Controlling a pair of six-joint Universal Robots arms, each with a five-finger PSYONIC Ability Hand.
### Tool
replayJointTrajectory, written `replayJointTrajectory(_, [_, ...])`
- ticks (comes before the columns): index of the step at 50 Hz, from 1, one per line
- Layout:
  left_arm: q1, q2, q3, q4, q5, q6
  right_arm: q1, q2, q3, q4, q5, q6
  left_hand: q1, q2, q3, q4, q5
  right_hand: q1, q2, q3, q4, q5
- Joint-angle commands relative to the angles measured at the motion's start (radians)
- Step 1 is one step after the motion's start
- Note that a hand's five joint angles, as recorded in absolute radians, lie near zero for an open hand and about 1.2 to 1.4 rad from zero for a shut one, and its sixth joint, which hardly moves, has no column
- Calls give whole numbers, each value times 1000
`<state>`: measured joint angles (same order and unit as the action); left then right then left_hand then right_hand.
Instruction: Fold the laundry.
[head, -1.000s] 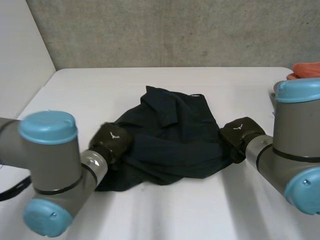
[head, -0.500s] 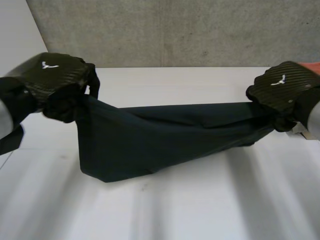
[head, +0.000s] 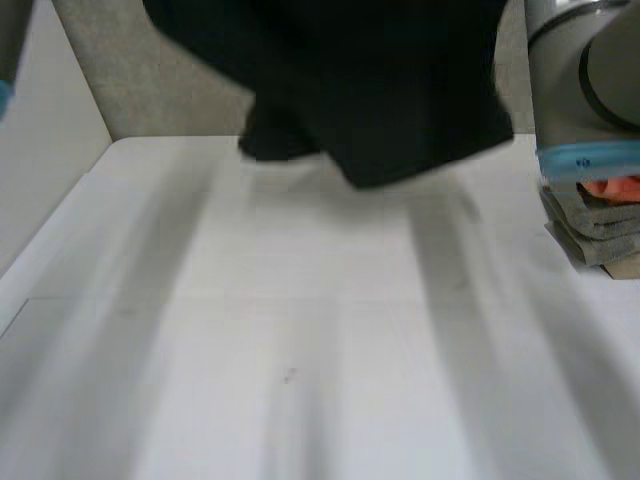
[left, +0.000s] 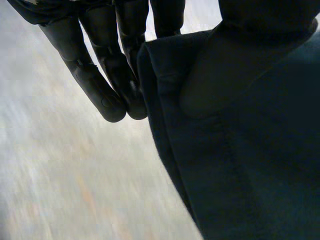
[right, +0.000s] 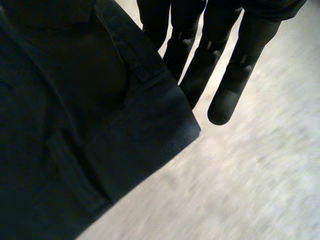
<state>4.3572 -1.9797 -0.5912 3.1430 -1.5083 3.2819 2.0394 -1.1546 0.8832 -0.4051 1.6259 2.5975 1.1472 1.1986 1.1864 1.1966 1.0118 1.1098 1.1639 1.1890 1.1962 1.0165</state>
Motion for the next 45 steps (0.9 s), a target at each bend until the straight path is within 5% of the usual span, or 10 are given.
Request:
replayJointTrajectory(1, [12, 107, -176, 92, 39, -73, -2, 24, -33, 41, -35, 6, 249, 198, 210, 200, 210, 286, 232, 207, 200, 205])
replayJointTrajectory(7, [21, 148, -418, 95, 91, -73, -27, 35, 48, 123, -40, 19, 249, 198, 210, 200, 210, 286, 232, 207, 200, 205])
replayJointTrajectory(20, [18, 4, -949, 132, 126, 22, -67, 115, 580, 207, -153, 1, 249, 198, 210, 200, 210, 286, 232, 207, 200, 205])
replayJointTrajectory(33, [-8, 294, -1180, -245, 129, 185, -50, -112, 828, 560, -101, -301, 249, 198, 210, 200, 210, 286, 232, 207, 200, 205])
replayJointTrajectory(41, [-16, 372, -1233, -342, 155, 263, -80, -198, 893, 712, -107, -398, 249, 198, 210, 200, 210, 286, 232, 207, 200, 205])
replayJointTrajectory(43, [-22, 369, -1224, -340, 158, 277, -87, -201, 896, 701, -110, -392, 45, -6, 6, -4, 6, 286, 232, 207, 200, 205])
replayJointTrajectory(45, [-22, 358, -1198, -331, 160, 298, -97, -201, 895, 669, -112, -370, -404, -455, -443, -453, -443, 286, 232, 207, 200, 205])
